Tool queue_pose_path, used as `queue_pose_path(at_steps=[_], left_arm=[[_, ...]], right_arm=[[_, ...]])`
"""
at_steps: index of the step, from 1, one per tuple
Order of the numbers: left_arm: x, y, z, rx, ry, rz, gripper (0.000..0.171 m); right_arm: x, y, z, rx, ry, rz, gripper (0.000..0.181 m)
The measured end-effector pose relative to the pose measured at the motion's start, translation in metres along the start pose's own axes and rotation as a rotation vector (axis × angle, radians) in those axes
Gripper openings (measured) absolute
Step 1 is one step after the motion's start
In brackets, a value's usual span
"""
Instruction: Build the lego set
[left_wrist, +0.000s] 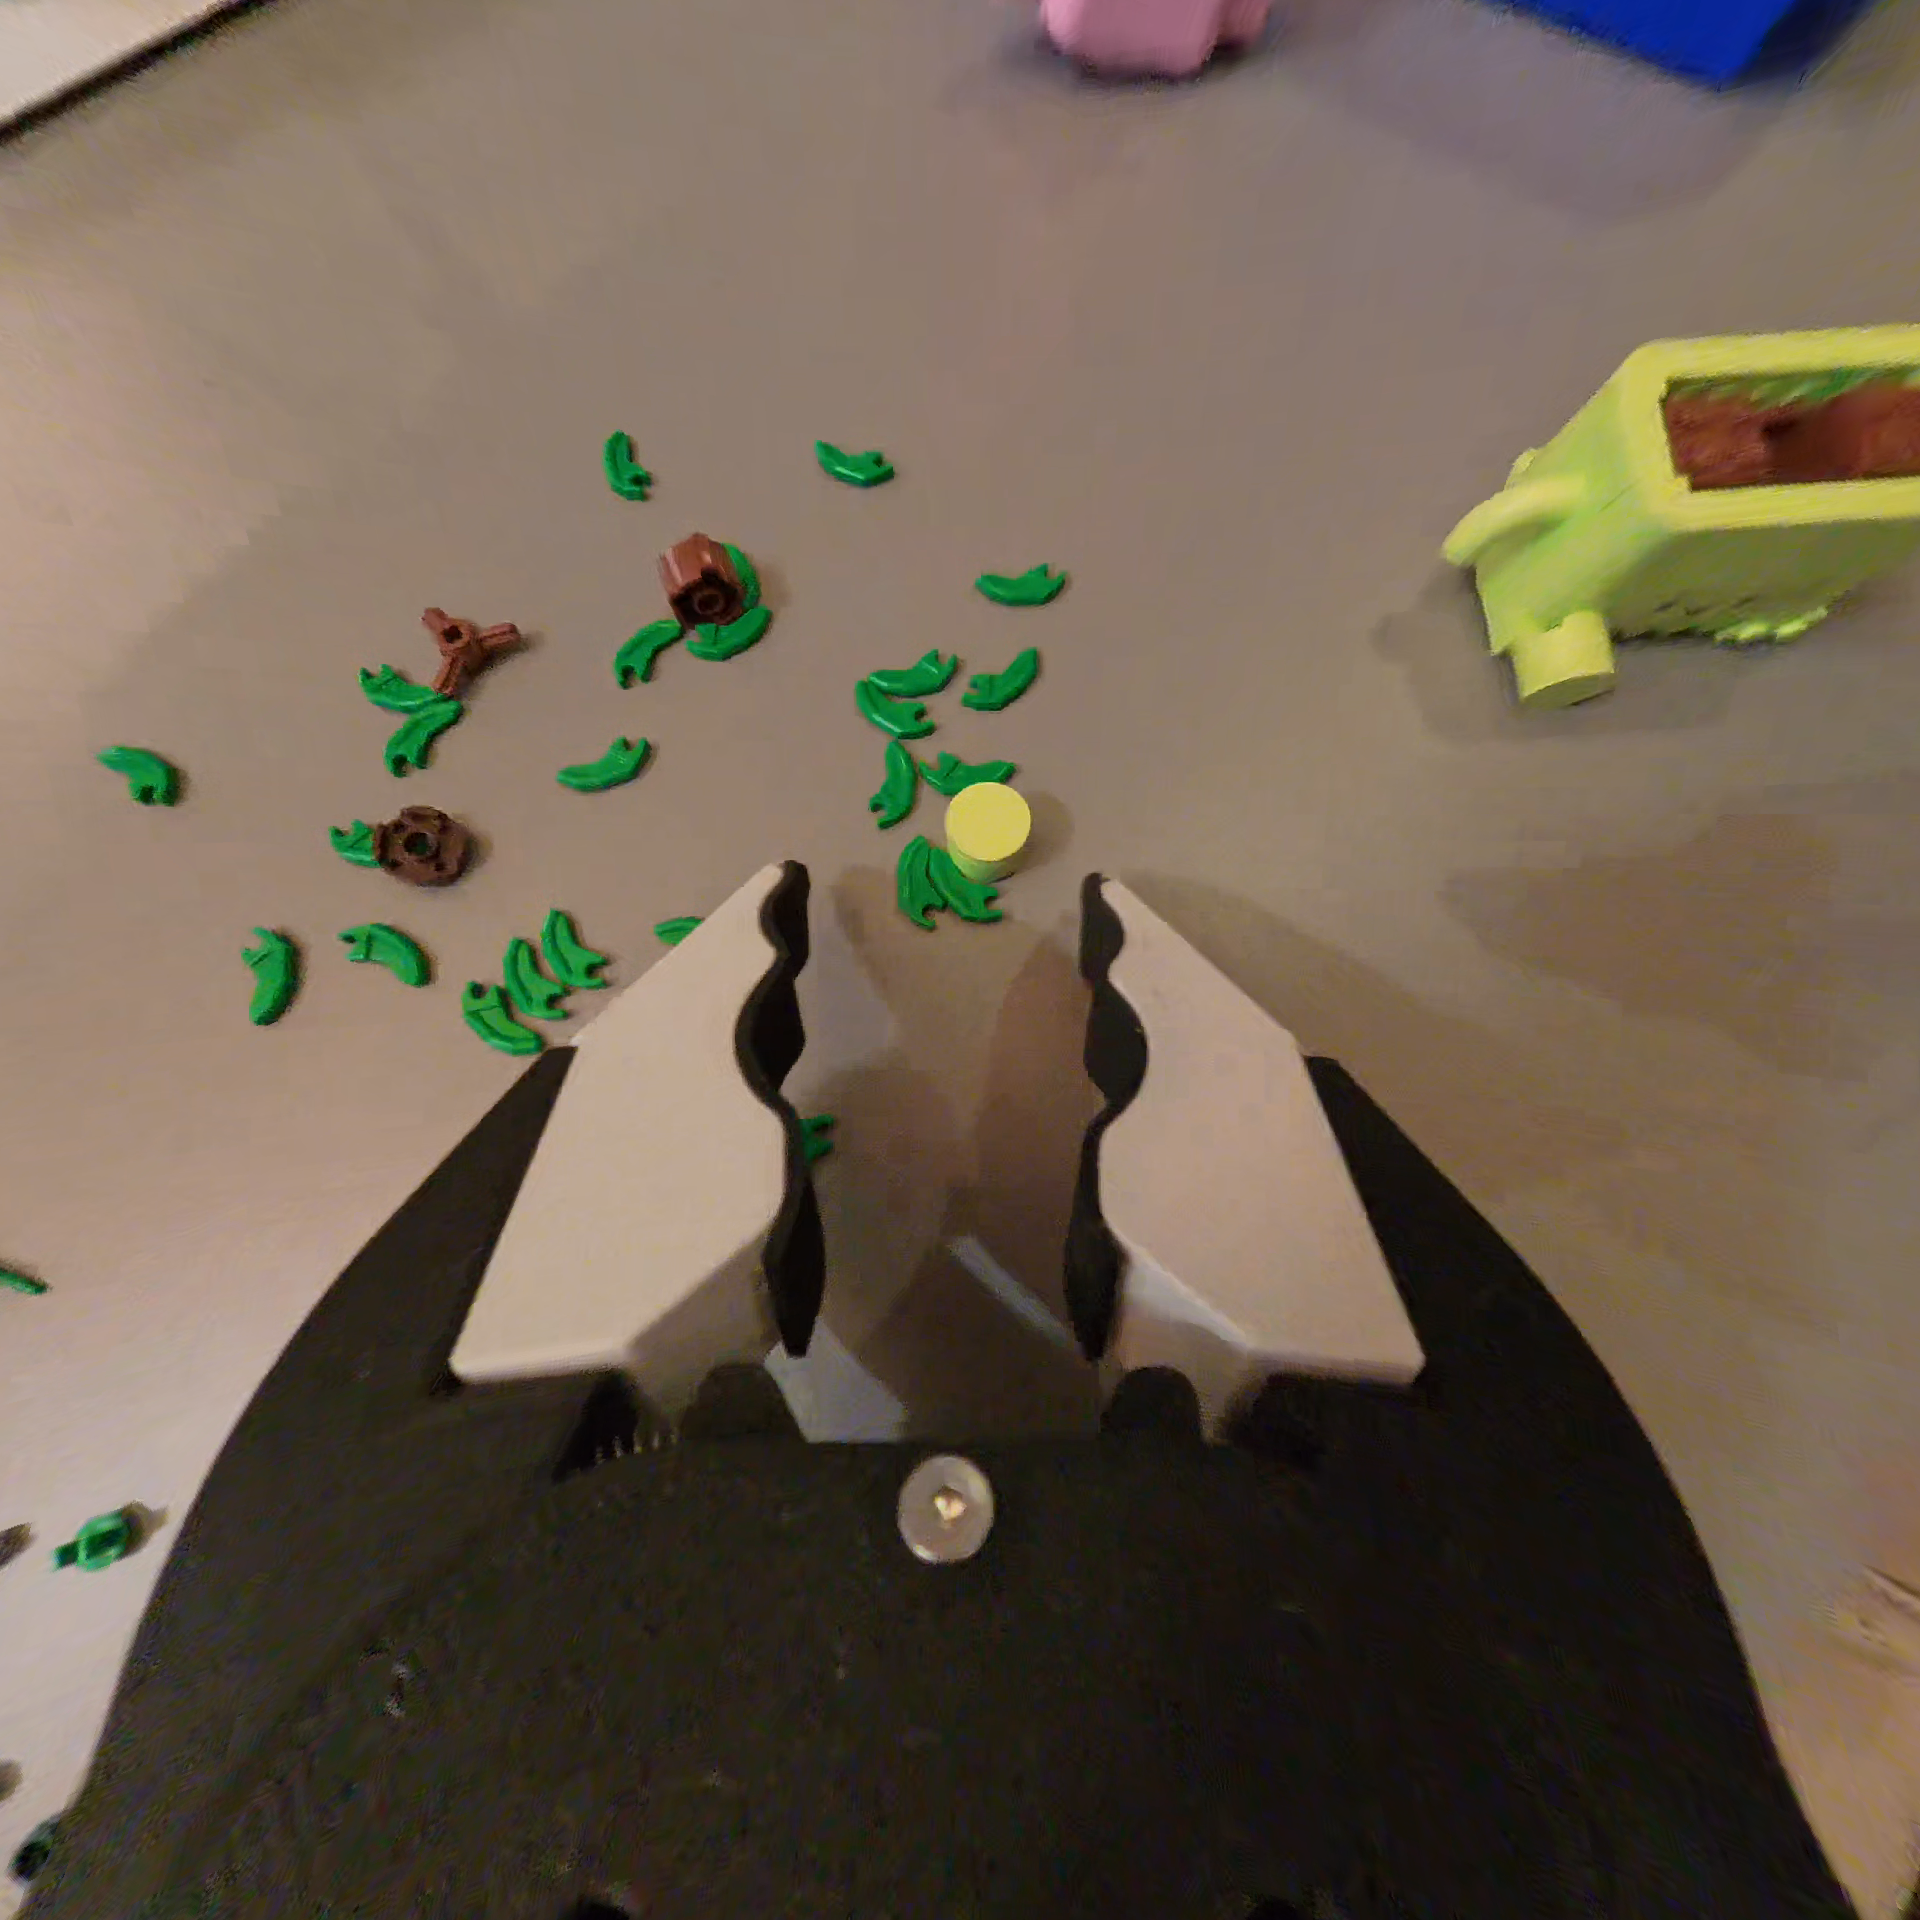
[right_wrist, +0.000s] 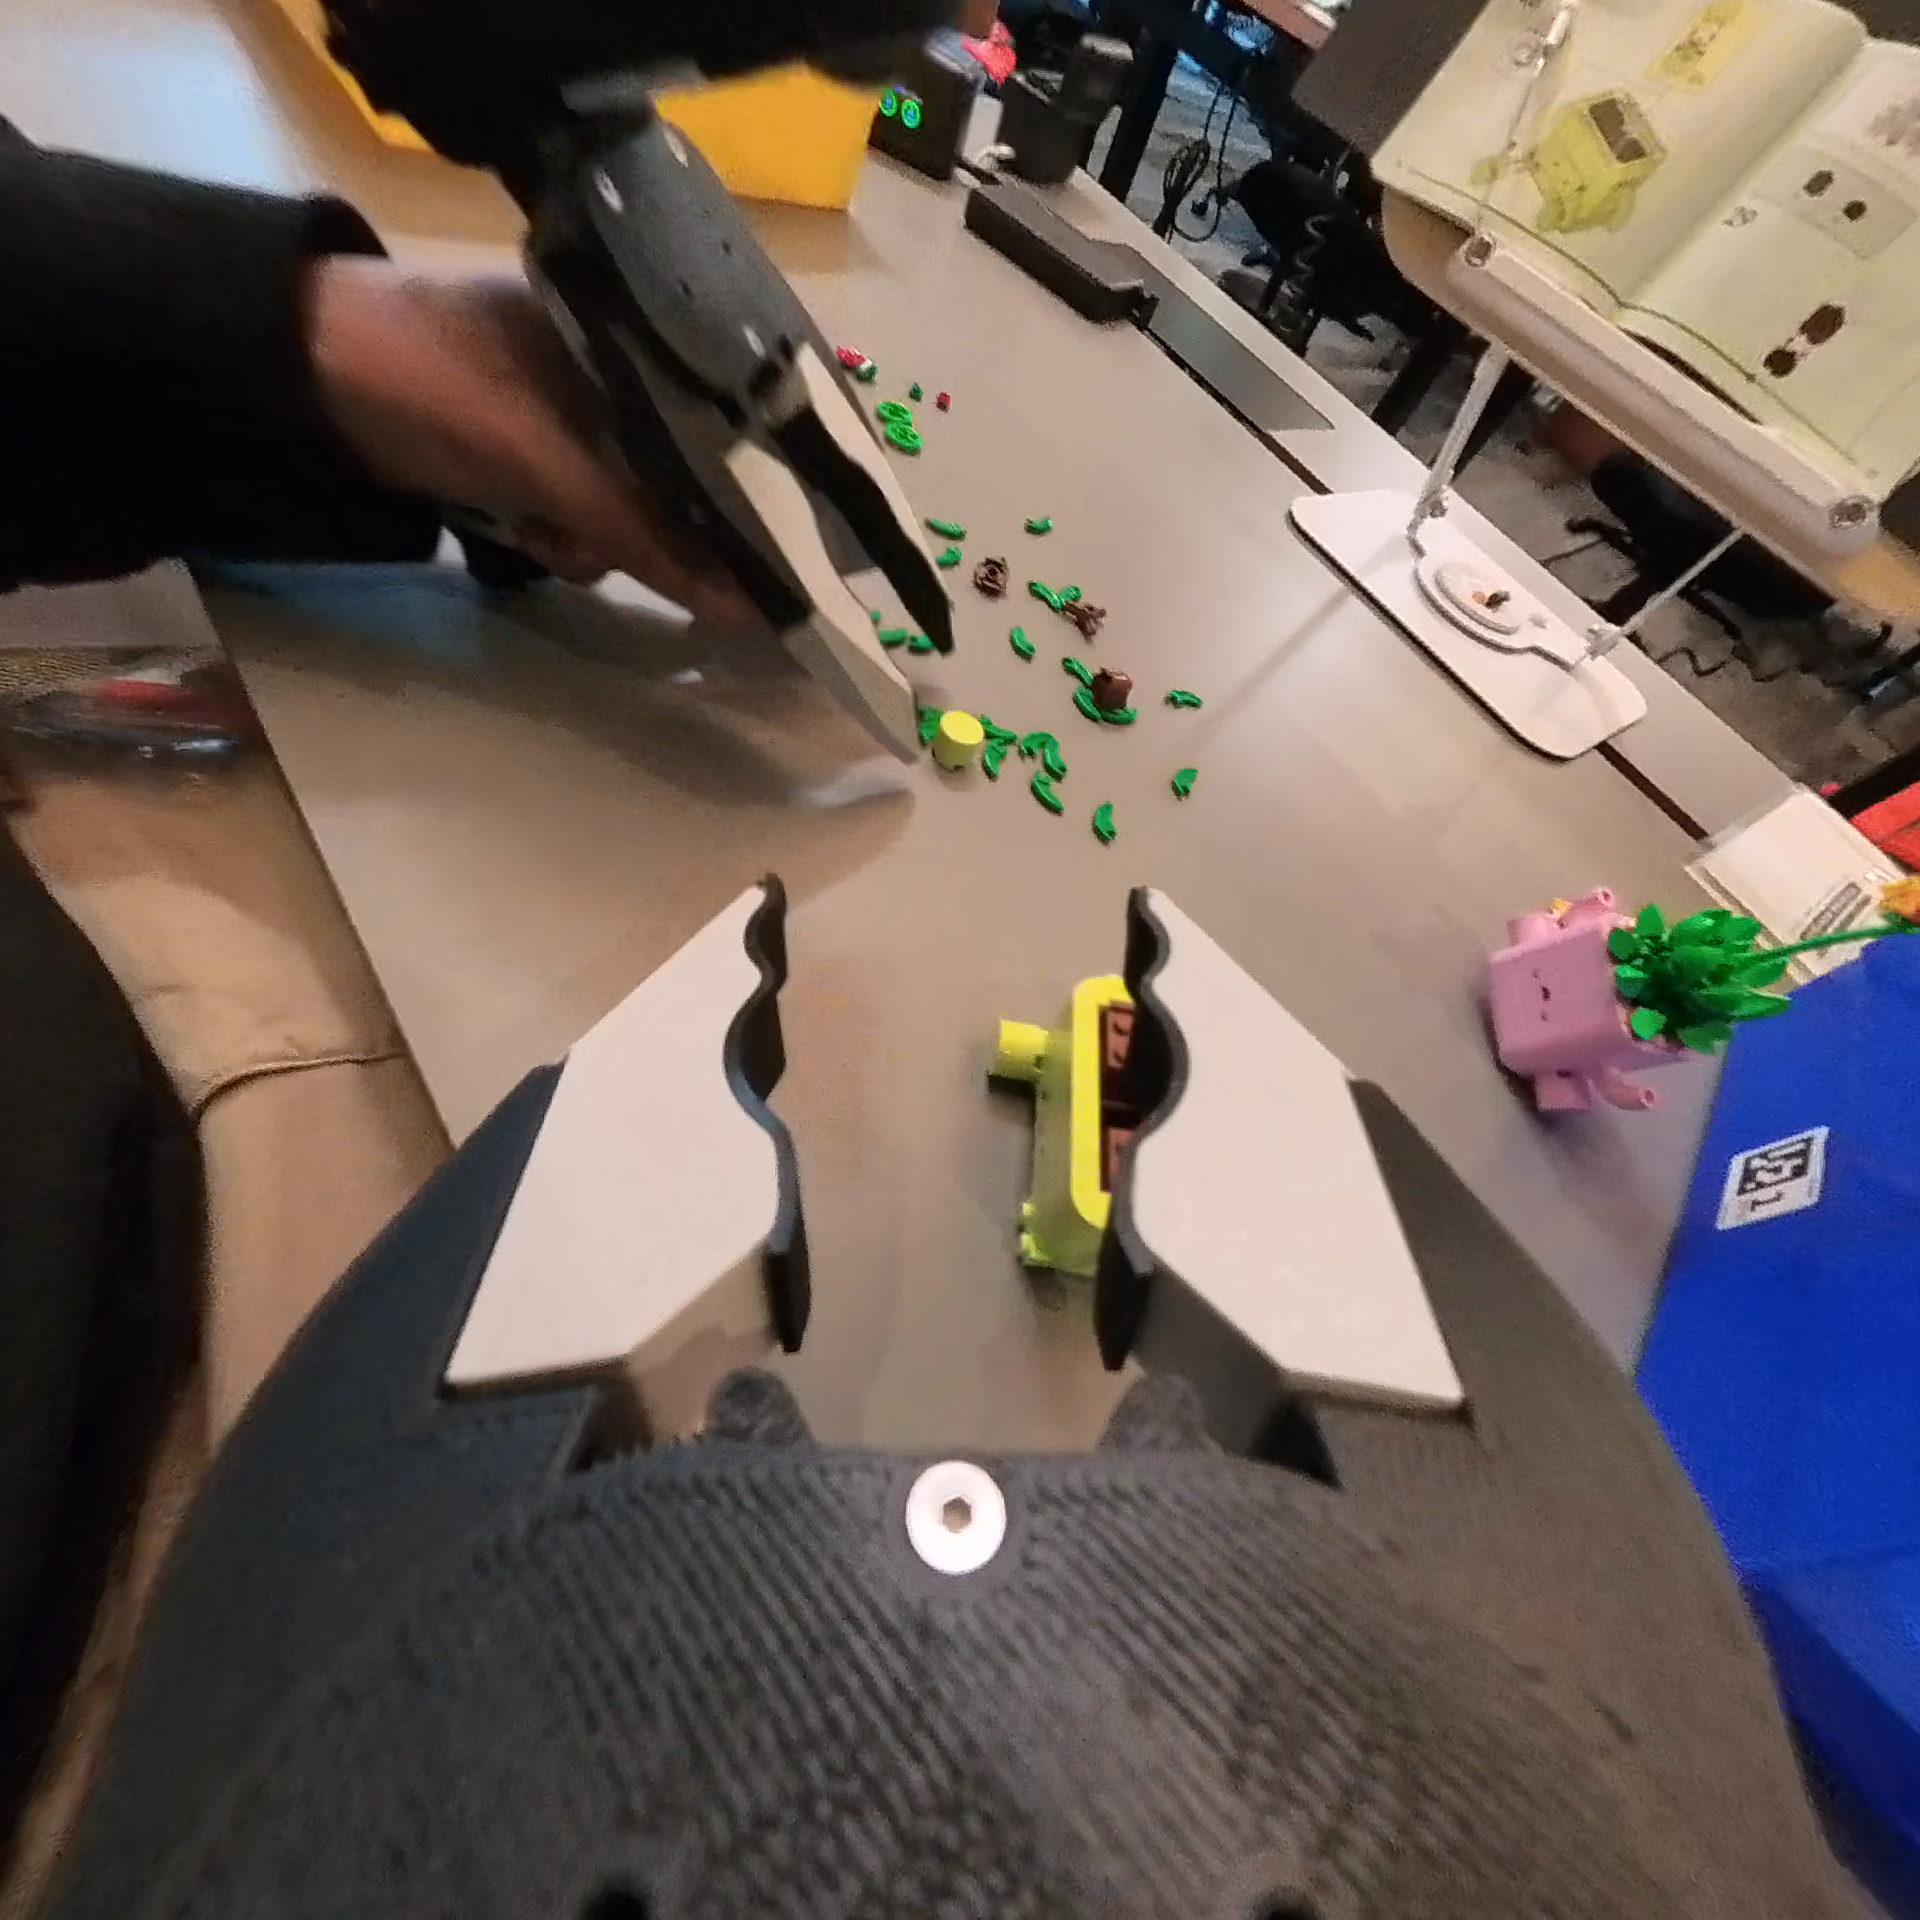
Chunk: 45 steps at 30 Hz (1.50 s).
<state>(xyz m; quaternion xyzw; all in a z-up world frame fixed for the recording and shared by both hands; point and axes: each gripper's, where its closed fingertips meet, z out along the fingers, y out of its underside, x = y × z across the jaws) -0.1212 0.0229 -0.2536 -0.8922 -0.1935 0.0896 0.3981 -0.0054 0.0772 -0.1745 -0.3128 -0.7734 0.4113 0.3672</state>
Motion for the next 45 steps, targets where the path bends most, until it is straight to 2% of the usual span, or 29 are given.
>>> queue_pose_path(at_steps=[3, 5, 6, 9, 12, 14, 16, 18, 21, 25, 30, 33, 34, 36, 38, 45], left_arm=[[0.013, -0.008, 0.006, 0.014, 0.048, 0.016, 0.044], [0.013, -0.007, 0.009, -0.005, 0.041, 0.013, 0.029], [0.011, -0.007, 0.009, -0.007, 0.026, 0.019, 0.016], [0.015, -0.02, -0.003, 0.092, 0.03, 0.04, 0.013], [0.053, -0.036, -0.025, 0.257, 0.199, 0.175, 0.013], [0.084, -0.035, -0.036, 0.31, 0.289, 0.328, 0.014], [0.108, -0.029, -0.041, 0.326, 0.317, 0.459, 0.014], [0.129, -0.019, -0.039, 0.288, 0.372, 0.535, 0.014], [0.15, -0.001, -0.032, 0.186, 0.465, 0.55, 0.014], [0.152, 0.003, -0.025, 0.121, 0.479, 0.515, 0.014], [0.154, 0.013, -0.019, 0.016, 0.524, 0.465, 0.013], [0.156, 0.02, -0.014, -0.06, 0.565, 0.435, 0.015], [0.156, 0.019, -0.015, -0.061, 0.573, 0.426, 0.016], [0.156, 0.018, -0.016, -0.05, 0.579, 0.422, 0.033], [0.157, 0.019, -0.02, -0.035, 0.583, 0.425, 0.041], [0.154, 0.025, -0.023, -0.065, 0.601, 0.392, 0.044]], right_arm=[[-0.002, -0.002, -0.002, -0.007, 0.007, -0.024, 0.063], [-0.002, -0.002, -0.002, -0.013, 0.01, -0.027, 0.062], [-0.002, -0.002, -0.002, -0.011, 0.011, -0.024, 0.062], [0.0, -0.001, -0.002, -0.008, 0.02, 0.006, 0.06], [-0.005, 0.0, 0.0, 0.005, -0.017, 0.106, 0.059], [-0.009, 0.007, 0.0, -0.013, -0.055, 0.196, 0.056], [-0.018, 0.017, -0.003, -0.041, -0.126, 0.307, 0.051], [-0.028, 0.024, -0.009, -0.058, -0.212, 0.431, 0.047], [-0.038, 0.034, -0.017, -0.063, -0.279, 0.538, 0.04], [-0.041, 0.053, -0.016, -0.133, -0.236, 0.492, 0.03], [-0.049, 0.056, -0.005, -0.197, -0.256, 0.421, 0.03], [-0.049, 0.057, -0.002, -0.212, -0.243, 0.378, 0.024], [-0.048, 0.056, -0.002, -0.213, -0.24, 0.371, 0.024], [-0.046, 0.056, -0.004, -0.219, -0.232, 0.363, 0.024], [-0.044, 0.055, -0.006, -0.223, -0.224, 0.351, 0.025], [-0.049, 0.059, -0.006, -0.301, -0.286, 0.236, 0.021]])
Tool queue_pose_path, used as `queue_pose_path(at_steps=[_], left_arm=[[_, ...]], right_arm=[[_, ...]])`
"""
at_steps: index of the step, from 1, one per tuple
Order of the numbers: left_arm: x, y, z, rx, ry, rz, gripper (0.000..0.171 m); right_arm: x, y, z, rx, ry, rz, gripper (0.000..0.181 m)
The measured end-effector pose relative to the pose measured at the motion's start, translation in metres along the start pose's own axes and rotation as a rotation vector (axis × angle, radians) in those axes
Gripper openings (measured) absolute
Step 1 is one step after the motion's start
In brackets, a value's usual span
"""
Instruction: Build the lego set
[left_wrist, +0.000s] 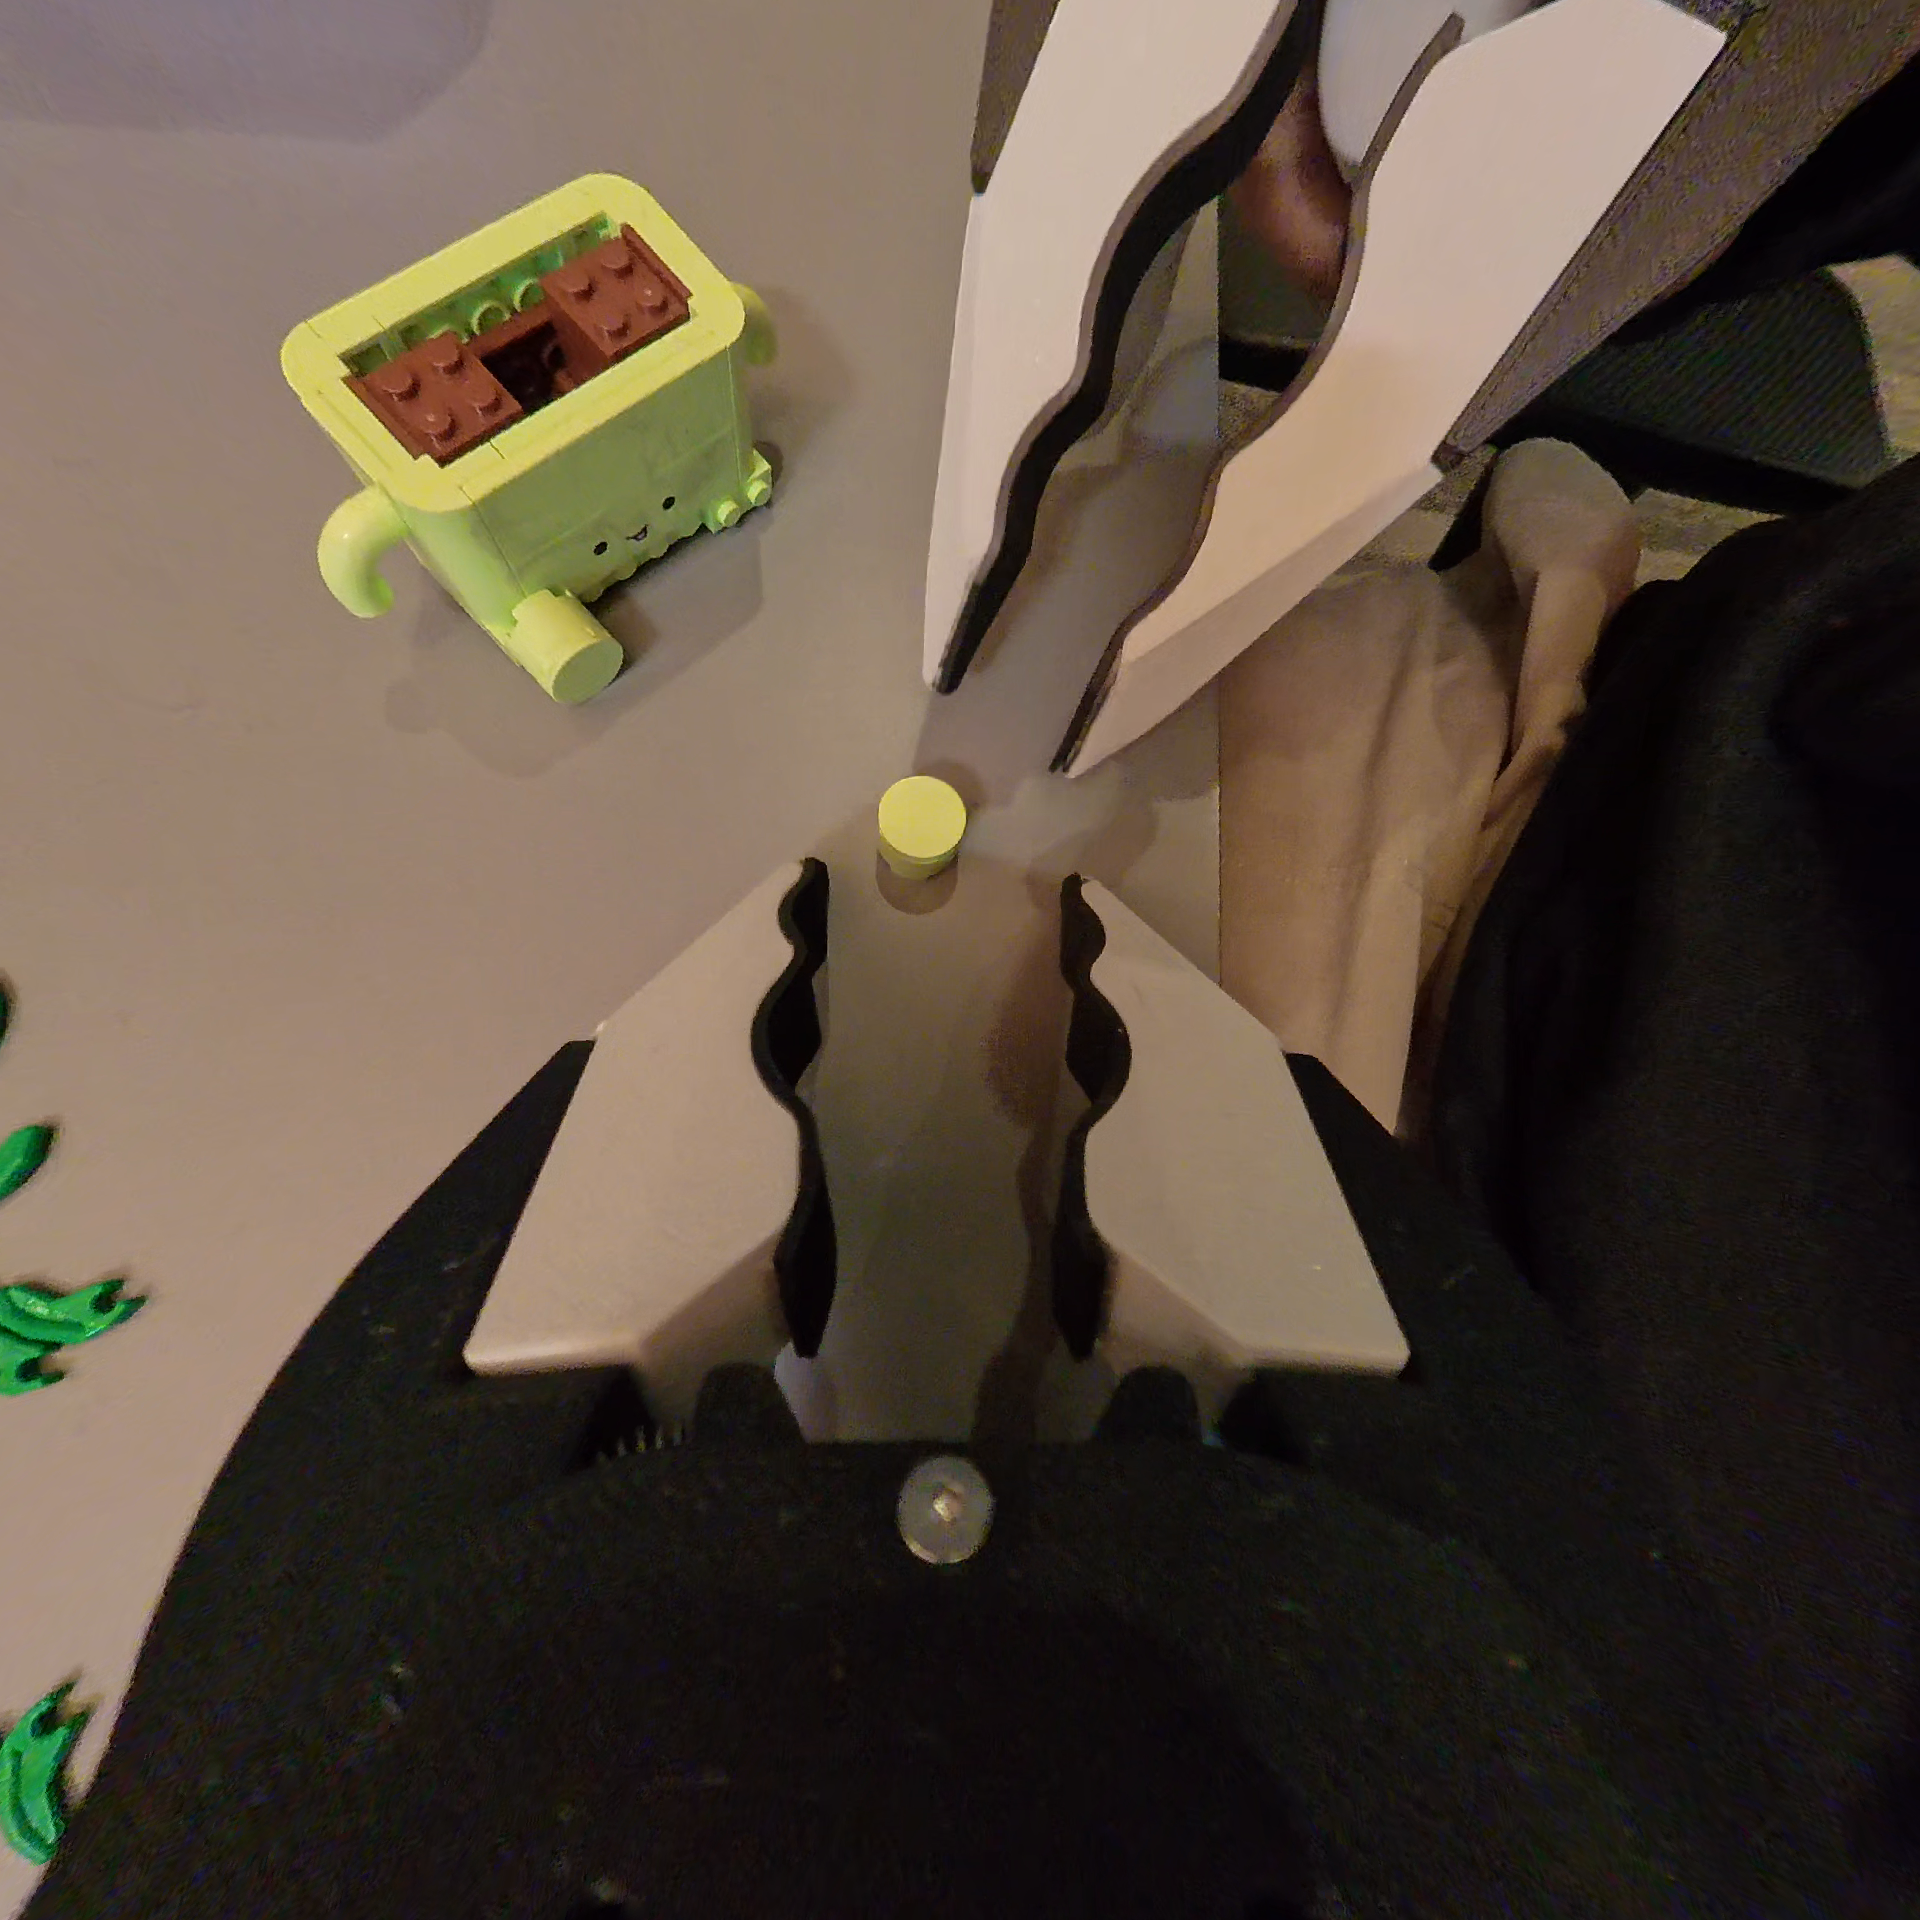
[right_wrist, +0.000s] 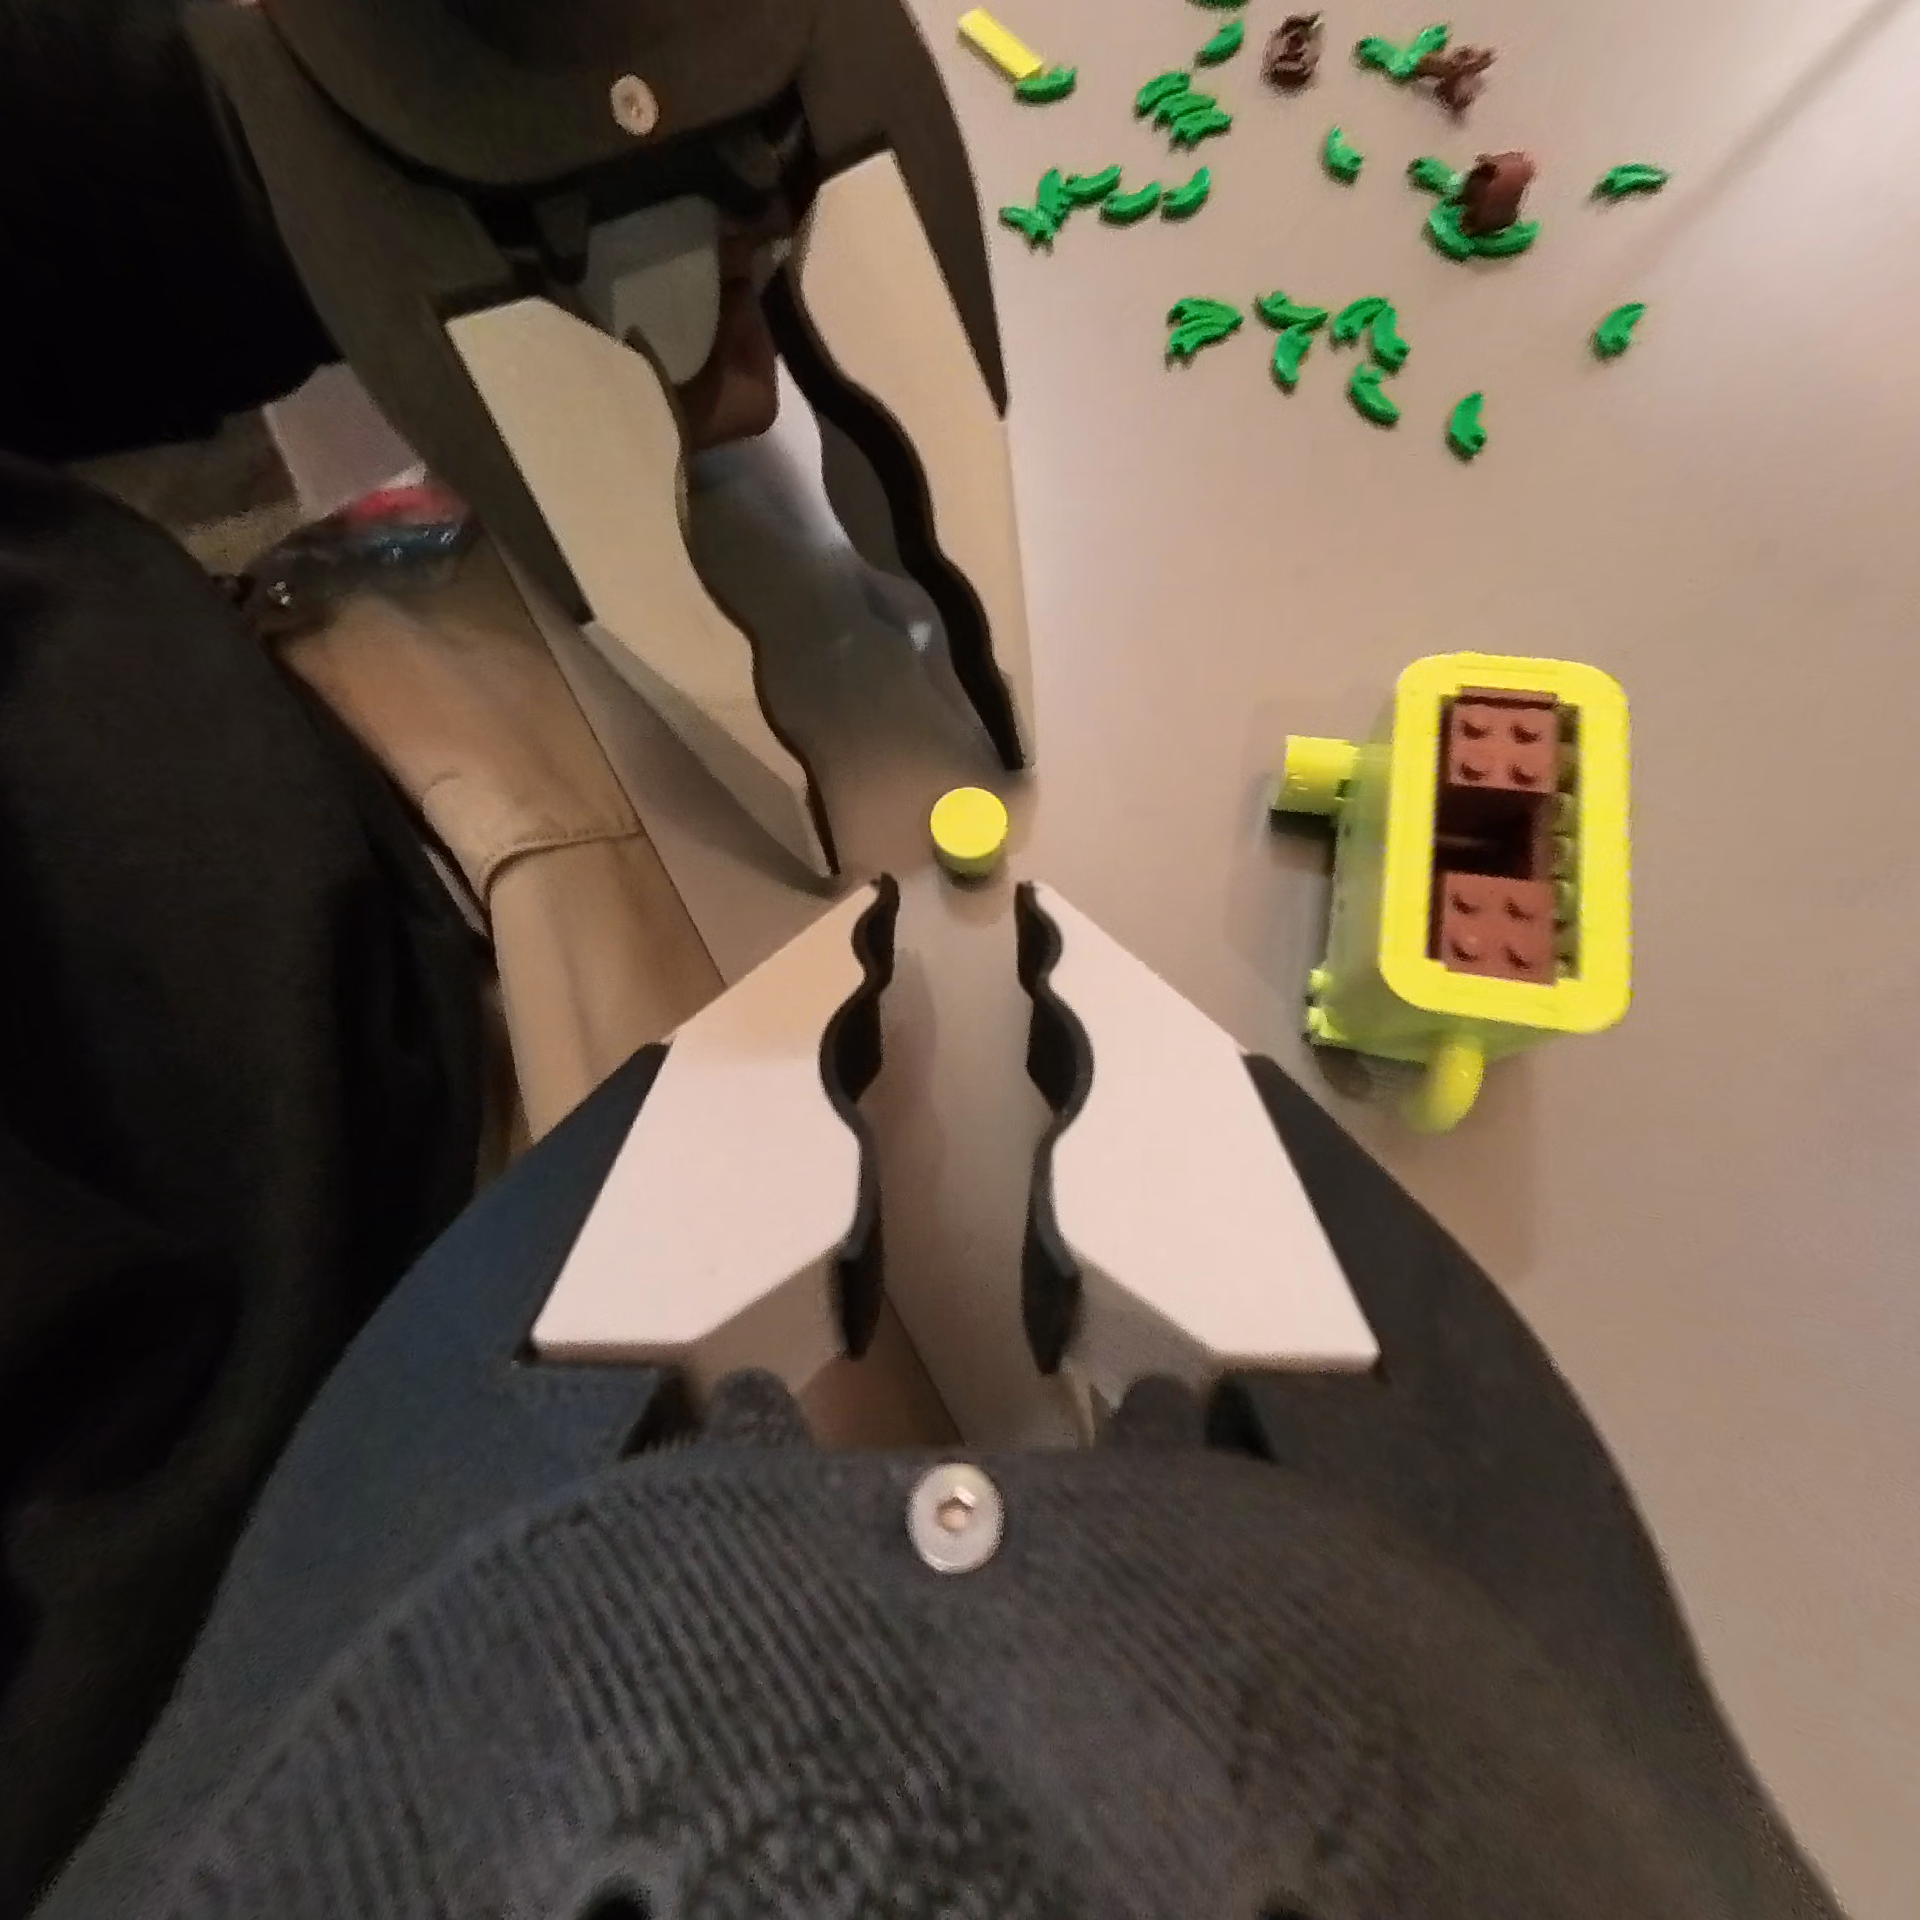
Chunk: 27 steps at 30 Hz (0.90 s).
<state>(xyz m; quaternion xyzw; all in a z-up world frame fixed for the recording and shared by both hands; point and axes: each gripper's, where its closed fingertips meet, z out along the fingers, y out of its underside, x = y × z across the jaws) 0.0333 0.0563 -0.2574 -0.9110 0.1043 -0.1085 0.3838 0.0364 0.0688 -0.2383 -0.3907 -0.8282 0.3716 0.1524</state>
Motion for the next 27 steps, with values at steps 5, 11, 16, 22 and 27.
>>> queue_pose_path(at_steps=[5, 11, 16, 22, 27], left_arm=[[-0.001, 0.001, 0.001, -0.01, -0.026, 0.018, 0.044], [-0.005, -0.008, -0.008, 0.074, -0.033, -0.01, 0.044], [-0.023, -0.056, -0.046, 0.427, -0.253, 0.064, 0.034], [-0.008, -0.078, -0.051, 0.52, -0.306, 0.136, 0.036], [-0.002, -0.083, -0.05, 0.536, -0.32, 0.176, 0.02]], right_arm=[[0.0, -0.003, 0.015, -0.032, -0.043, -0.065, 0.028], [0.005, -0.016, 0.02, 0.032, -0.03, -0.052, 0.014], [0.015, -0.058, -0.018, 0.403, -0.131, 0.312, 0.014], [0.021, -0.065, -0.049, 0.645, -0.423, 0.704, 0.013], [0.009, -0.069, -0.05, 0.679, -0.517, 0.771, 0.013]])
